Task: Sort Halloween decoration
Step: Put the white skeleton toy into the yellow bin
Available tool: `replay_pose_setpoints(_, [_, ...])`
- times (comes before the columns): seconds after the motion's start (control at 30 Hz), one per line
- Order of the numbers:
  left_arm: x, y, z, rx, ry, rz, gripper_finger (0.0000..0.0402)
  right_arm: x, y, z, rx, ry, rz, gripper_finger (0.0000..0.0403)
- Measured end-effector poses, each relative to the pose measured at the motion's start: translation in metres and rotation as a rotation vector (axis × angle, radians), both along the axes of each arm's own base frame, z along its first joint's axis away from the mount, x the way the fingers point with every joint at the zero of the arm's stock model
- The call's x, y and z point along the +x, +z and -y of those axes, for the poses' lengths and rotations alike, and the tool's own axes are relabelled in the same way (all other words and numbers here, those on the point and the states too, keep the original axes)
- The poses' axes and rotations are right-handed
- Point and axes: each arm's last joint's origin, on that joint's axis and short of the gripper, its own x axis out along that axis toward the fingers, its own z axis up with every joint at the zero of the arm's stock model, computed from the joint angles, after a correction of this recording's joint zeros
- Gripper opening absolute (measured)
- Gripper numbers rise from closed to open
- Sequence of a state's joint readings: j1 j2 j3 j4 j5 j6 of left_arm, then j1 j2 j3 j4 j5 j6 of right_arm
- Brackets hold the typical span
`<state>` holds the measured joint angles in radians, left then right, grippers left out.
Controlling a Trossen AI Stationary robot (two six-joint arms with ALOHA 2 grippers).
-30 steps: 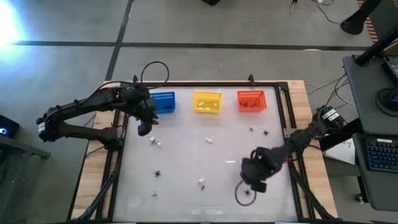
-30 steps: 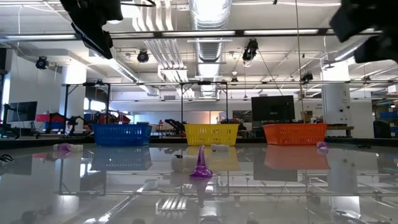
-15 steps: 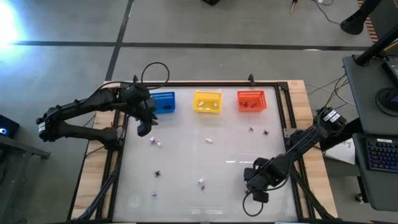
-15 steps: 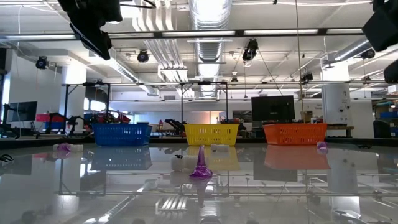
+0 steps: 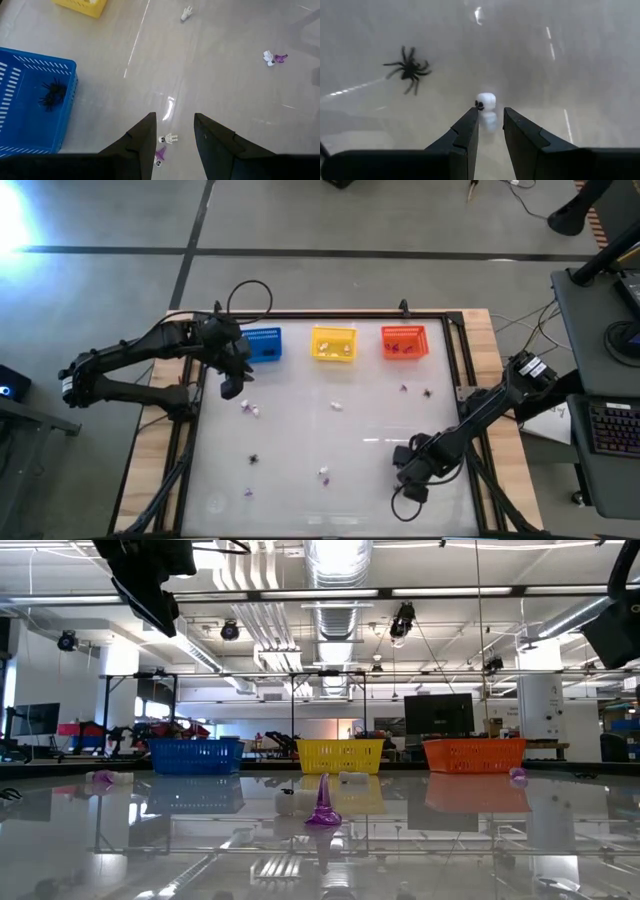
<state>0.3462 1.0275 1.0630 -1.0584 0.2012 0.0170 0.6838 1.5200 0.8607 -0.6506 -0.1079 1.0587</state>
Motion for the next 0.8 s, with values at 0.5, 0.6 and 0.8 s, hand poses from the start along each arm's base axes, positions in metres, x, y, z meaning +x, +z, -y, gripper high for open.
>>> replay_pose_setpoints(0.5, [0.0, -0.002, 0.0, -0.003, 0.0, -0.007, 0.0114, 0.0, -0.016, -0.003, 0.023, -0.173, -0.079, 0.0069])
replay_pose_setpoints(0.6, [0.0, -0.004, 0.0, -0.004, 0.0, -0.011, 0.0114, 0.002, -0.023, -0.004, 0.034, -0.191, -0.118, 0.0052])
replay_pose_setpoints(0.8, [0.0, -0.008, 0.0, -0.01, 0.001, -0.025, 0.0114, 0.002, -0.024, -0.005, 0.043, -0.264, -0.151, 0.0017])
